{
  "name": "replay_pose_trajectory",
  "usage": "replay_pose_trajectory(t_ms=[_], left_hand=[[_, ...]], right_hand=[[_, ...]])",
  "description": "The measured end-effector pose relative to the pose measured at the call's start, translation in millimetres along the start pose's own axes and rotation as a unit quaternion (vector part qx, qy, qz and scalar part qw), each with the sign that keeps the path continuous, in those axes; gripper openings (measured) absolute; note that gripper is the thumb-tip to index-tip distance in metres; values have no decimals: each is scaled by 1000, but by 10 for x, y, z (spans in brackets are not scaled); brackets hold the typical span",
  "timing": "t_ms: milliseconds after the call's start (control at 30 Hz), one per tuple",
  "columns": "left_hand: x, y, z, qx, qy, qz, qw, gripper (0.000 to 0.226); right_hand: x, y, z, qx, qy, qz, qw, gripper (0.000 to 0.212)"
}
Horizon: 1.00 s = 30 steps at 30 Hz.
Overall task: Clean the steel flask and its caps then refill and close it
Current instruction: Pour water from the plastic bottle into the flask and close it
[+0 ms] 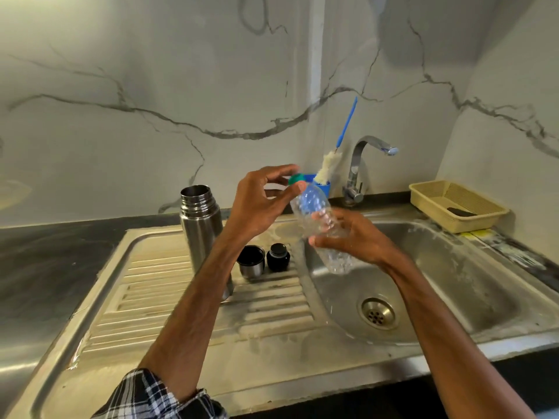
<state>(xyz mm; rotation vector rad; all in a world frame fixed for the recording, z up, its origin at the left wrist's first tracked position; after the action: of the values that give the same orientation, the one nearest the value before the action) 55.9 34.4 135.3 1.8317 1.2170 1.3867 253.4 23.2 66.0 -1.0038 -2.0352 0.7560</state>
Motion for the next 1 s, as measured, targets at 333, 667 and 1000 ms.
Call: replay_pose_trajectory(t_ms=[333, 667, 1000], left_hand=[[42, -171, -232, 81, 73, -55, 993, 18], [42, -258, -195, 71, 61, -73, 993, 15], [62, -366, -96, 85, 38, -97, 991, 13]], right_hand=[[1355, 293, -18, -38, 276, -24, 960, 69], [1972, 987, 515, -69, 252, 33, 965, 50], [2007, 1039, 583, -41, 272, 38, 961, 47]])
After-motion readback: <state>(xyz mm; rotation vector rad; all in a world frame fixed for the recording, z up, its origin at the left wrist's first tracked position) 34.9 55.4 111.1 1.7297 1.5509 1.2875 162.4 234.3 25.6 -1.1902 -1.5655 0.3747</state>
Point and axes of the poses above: each hand's wrist, its own x-axis towards the middle knuckle, its own z-axis out of the palm, y = z × x, the point moved 6 cm from there along x, towards the middle knuckle, and after that the axes turned 13 degrees about -z, right-handed, at the moved point
